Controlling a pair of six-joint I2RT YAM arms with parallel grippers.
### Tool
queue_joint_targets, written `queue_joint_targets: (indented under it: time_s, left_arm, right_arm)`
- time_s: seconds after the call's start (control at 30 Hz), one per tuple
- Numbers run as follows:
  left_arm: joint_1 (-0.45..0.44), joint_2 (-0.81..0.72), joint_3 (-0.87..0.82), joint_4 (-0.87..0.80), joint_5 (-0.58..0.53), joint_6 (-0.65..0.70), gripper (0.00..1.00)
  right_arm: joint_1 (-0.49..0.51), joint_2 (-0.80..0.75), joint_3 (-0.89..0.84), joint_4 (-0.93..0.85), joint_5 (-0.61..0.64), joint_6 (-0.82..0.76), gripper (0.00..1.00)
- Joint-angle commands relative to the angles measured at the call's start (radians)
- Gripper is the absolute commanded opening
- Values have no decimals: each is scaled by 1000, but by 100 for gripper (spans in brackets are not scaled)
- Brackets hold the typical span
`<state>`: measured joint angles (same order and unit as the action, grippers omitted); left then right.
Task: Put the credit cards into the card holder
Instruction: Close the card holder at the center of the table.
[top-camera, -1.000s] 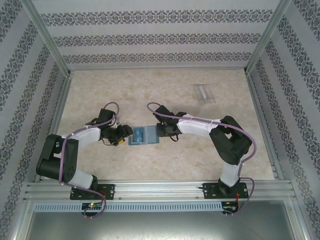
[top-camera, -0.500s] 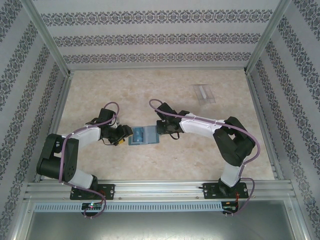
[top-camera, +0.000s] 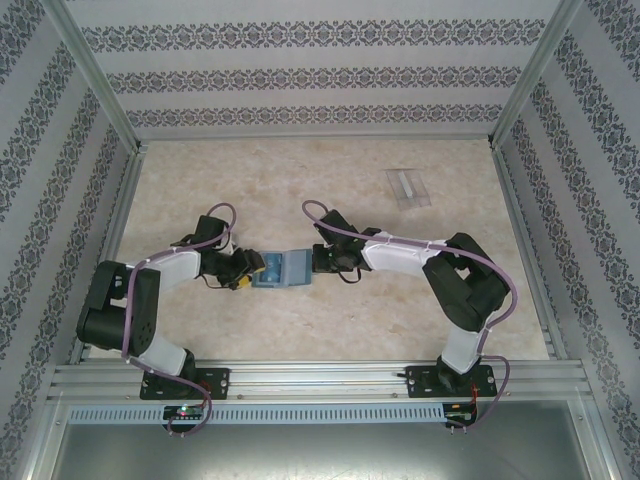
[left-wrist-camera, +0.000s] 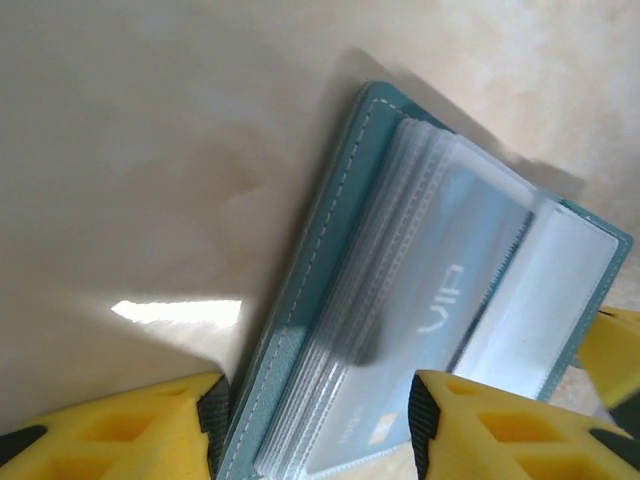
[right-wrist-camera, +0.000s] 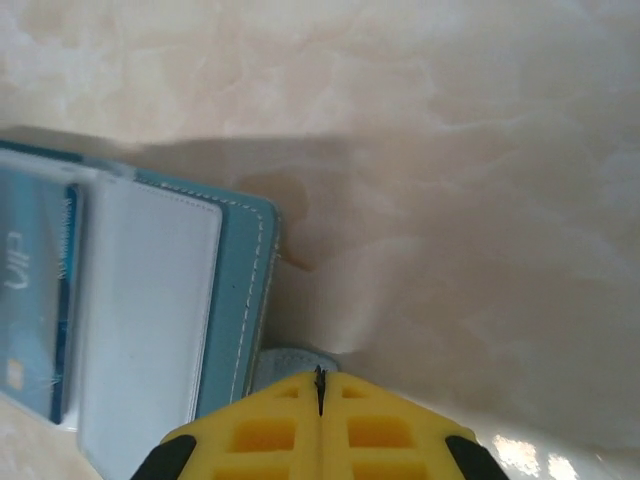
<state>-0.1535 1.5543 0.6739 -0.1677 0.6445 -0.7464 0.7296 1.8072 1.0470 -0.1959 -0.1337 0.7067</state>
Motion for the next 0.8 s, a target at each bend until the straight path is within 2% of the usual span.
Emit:
queue_joint_targets:
  time_s: [0.0, 0.13, 0.37, 0.77]
  left_arm:
    - [-31, 35, -17, 237, 96, -22, 52]
    - [-30, -25, -30, 283, 102, -56, 49]
    - [-40, -81, -21, 332, 125, -96, 48]
    - [-105, -5, 22, 358, 152, -130, 50]
  right_arm:
    - [-5, 24, -23, 61, -62, 29, 0]
    - [-7, 33, -32, 93, -79, 36, 0]
    - [-3, 56, -19, 125, -100, 38, 0]
    - [5, 100, 3, 175, -113, 42, 0]
